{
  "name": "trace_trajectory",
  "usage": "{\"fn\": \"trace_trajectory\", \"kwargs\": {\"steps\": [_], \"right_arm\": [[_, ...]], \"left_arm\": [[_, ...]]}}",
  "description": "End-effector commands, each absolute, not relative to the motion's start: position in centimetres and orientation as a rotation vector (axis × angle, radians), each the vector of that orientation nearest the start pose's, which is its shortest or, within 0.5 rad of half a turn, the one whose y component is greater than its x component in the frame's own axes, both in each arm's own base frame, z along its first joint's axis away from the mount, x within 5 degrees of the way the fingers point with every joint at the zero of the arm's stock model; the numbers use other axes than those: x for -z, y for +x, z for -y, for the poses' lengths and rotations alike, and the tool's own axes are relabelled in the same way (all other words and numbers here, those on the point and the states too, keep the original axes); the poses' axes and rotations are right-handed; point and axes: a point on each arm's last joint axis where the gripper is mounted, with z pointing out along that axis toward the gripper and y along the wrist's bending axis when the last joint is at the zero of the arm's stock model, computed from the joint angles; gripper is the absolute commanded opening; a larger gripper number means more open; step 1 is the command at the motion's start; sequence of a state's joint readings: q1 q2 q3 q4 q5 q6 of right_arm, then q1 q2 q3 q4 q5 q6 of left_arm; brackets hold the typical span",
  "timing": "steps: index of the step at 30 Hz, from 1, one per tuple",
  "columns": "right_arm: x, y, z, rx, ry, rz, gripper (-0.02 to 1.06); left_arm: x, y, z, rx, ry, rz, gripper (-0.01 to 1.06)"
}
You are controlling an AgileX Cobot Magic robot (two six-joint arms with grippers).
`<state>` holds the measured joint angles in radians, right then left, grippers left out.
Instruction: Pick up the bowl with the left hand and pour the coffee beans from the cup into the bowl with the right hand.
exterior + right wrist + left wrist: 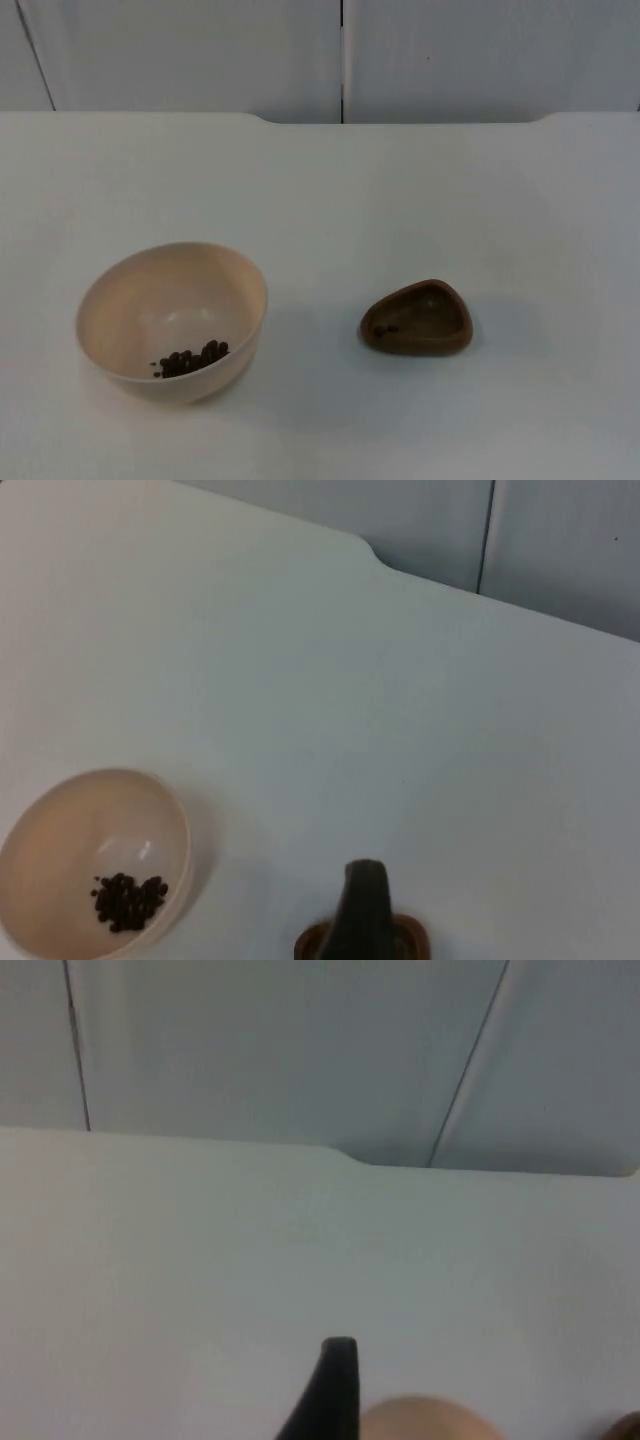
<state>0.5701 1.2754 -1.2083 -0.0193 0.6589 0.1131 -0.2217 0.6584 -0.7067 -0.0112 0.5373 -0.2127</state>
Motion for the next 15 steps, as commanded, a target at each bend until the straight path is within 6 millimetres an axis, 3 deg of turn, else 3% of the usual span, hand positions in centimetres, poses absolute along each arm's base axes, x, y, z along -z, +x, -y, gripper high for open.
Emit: {"fn": "trace_trajectory", "kwargs": {"steps": [1,7,15], "right_arm": [[-38.1,22.6,-14.3,-0.355,-0.518,-2.156,0.67],[-38.8,20.4,-12.9,-0.354,-0.532,-2.104,0.67],[-39.7,15.8,-10.0,-0.36,-0.54,-2.001,0.67]], "left_arm": [[-34.8,11.7,2.7,0.287,0.009,-1.974,0.8],[-35.3,9.8,2.2,0.287,0.019,-1.943,0.8],[-35.3,6.6,1.6,0.271,0.068,-1.934,0.8]]}}
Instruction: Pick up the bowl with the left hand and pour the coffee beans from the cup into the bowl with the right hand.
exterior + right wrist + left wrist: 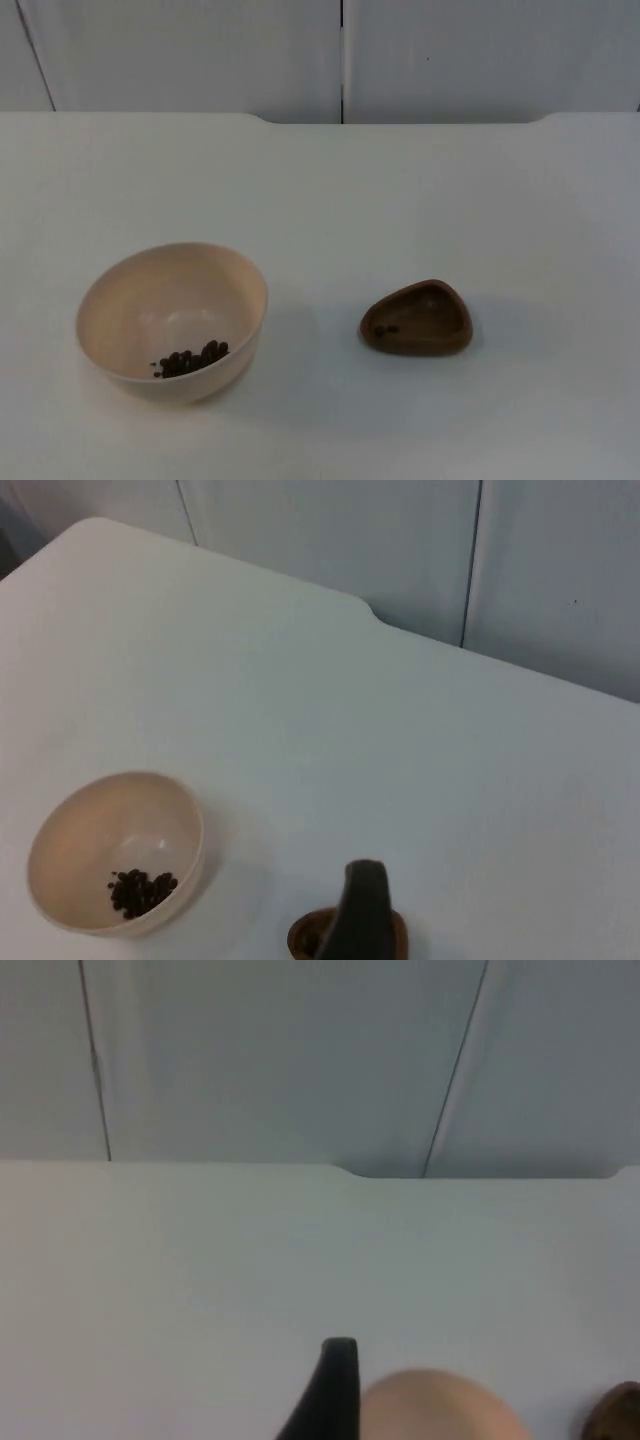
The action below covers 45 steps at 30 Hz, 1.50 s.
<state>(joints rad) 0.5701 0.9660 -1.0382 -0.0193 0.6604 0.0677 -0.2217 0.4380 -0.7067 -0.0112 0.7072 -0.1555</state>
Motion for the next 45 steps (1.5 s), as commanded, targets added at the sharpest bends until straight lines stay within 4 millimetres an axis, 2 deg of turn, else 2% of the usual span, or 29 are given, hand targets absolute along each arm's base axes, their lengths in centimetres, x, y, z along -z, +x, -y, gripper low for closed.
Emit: {"fn": "trace_trajectory", "kwargs": {"steps": [1,3,4,9,19,26,31,35,42,45], "right_arm": [[-39.5,15.3,-9.6,-0.358,-0.544,-1.993,0.67],[-39.2,14.0,-8.8,-0.358,-0.546,-1.97,0.67],[-39.2,14.0,-8.8,-0.358,-0.546,-1.97,0.67],[-37.6,11.2,-7.0,-0.359,-0.542,-1.942,0.67],[-34.7,7.9,-4.9,-0.357,-0.552,-1.891,0.67],[-34.0,5.5,-3.4,-0.38,-0.526,-1.808,0.67],[-33.8,4.4,-2.7,-0.383,-0.519,-1.759,0.67],[-33.9,3.4,-2.0,-0.373,-0.528,-1.703,0.67],[-33.6,2.6,-1.6,-0.37,-0.531,-1.718,0.67],[-33.2,2.2,-1.3,-0.364,-0.54,-1.749,0.67]], "left_arm": [[-35.3,6.1,1.5,0.262,0.082,-1.929,0.8],[-35.3,5.2,1.4,0.258,0.109,-1.922,0.8],[-35.3,5.2,1.4,0.258,0.109,-1.922,0.8],[-35.1,2.7,1.3,0.269,0.189,-1.881,0.8],[-34.1,-0.6,0.8,0.245,0.282,-1.873,0.8],[-33.3,-3.3,0.4,0.245,0.313,-1.809,0.8],[-32.7,-3.4,0.3,0.226,0.316,-1.841,0.8],[-30.9,-2.5,0.4,0.209,0.326,-1.929,0.8],[-29.3,-1.6,0.5,0.192,0.329,-1.985,0.8],[-27.8,-0.8,0.6,0.196,0.32,-2.026,0.8]]}}
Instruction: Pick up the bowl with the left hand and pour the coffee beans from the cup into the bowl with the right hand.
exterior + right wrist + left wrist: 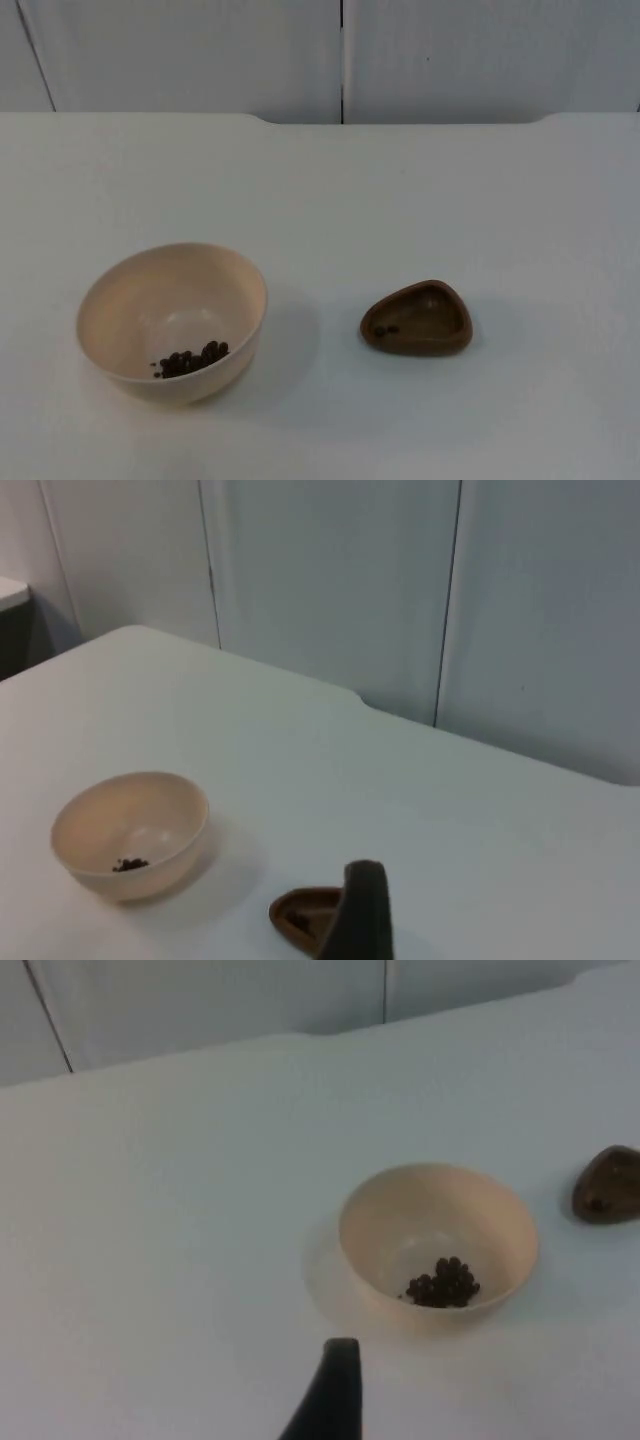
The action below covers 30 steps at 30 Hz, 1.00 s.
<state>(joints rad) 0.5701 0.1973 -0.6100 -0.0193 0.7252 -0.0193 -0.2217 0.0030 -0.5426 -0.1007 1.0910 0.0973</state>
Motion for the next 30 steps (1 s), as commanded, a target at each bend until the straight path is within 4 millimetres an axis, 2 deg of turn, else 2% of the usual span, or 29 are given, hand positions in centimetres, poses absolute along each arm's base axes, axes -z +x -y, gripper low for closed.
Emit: {"fn": "trace_trajectory", "kwargs": {"steps": [1,6,16,26,30], "right_arm": [[-33.1,2.0,-1.2,-0.363,-0.542,-1.756,0.67],[-32.9,1.4,-0.8,-0.365,-0.539,-1.748,0.67],[-32.7,0.3,-0.1,-0.369,-0.533,-1.73,0.67],[-31.7,0.1,0.1,-0.341,-0.563,-1.833,0.67],[-30.5,0.1,0.1,-0.331,-0.58,-1.89,0.67]], "left_arm": [[-27.8,-0.7,0.6,0.195,0.31,-2.026,0.8],[-27.8,-0.6,0.3,0.194,0.243,-2.032,0.8],[-27.8,-0.6,0.3,0.192,0.237,-2.035,0.8],[-27.7,-0.6,0.3,0.196,0.238,-2.041,0.8],[-27.7,-0.6,0.3,0.198,0.238,-2.041,0.8]]}}
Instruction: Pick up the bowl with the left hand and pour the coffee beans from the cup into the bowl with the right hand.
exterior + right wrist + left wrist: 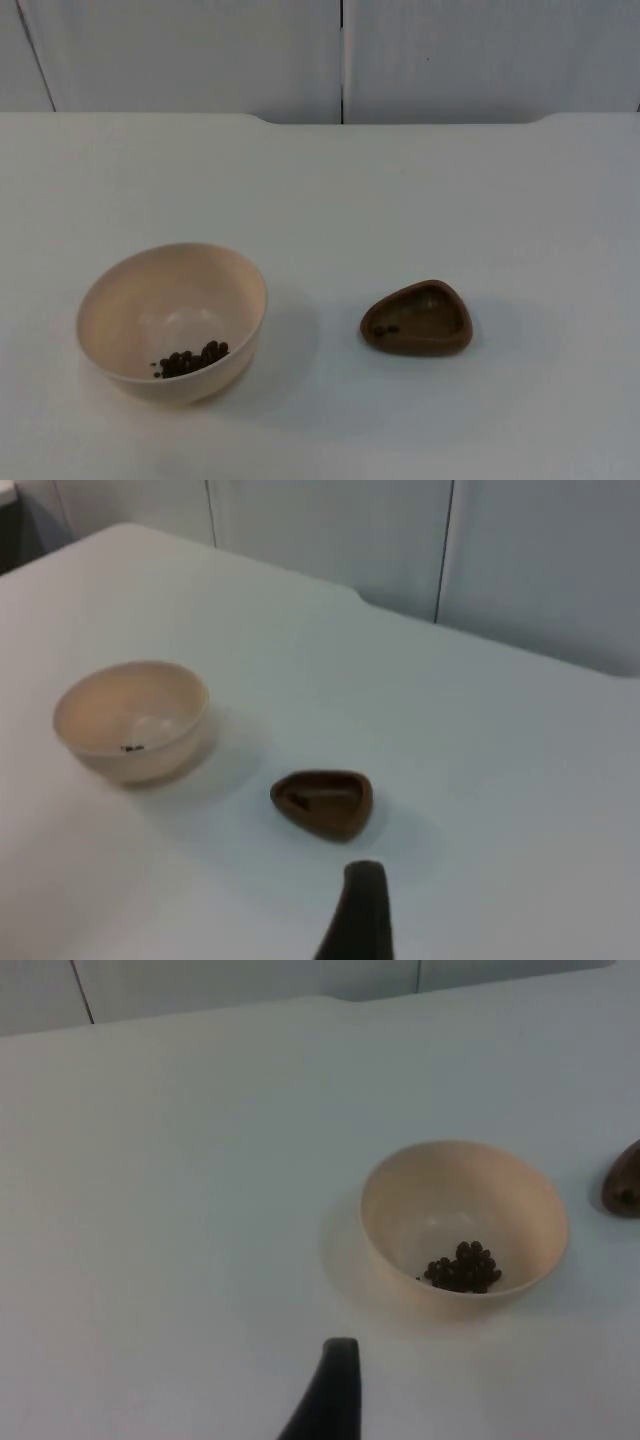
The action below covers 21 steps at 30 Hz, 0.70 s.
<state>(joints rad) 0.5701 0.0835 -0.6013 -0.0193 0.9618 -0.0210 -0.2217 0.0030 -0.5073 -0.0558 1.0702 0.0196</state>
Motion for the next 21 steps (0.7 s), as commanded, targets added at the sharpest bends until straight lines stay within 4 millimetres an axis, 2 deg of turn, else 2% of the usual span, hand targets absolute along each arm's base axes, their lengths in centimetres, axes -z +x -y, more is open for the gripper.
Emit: {"fn": "trace_trajectory", "kwargs": {"steps": [1,8,14,21], "right_arm": [[-30.1,0.1,0.1,-0.337,-0.577,-1.892,0.67],[-29.5,-0.5,0.5,-0.356,-0.553,-1.86,0.67],[-28.0,-0.6,0.4,-0.349,-0.591,-1.979,0.67],[-28.0,-0.6,0.4,-0.347,-0.593,-1.978,0.67]], "left_arm": [[-27.7,-0.6,0.3,0.198,0.238,-2.041,0.8],[-27.7,-0.6,0.3,0.201,0.238,-2.043,0.8],[-27.7,-0.6,0.3,0.201,0.238,-2.043,0.8],[-27.7,-0.6,0.3,0.201,0.238,-2.043,0.8]]}}
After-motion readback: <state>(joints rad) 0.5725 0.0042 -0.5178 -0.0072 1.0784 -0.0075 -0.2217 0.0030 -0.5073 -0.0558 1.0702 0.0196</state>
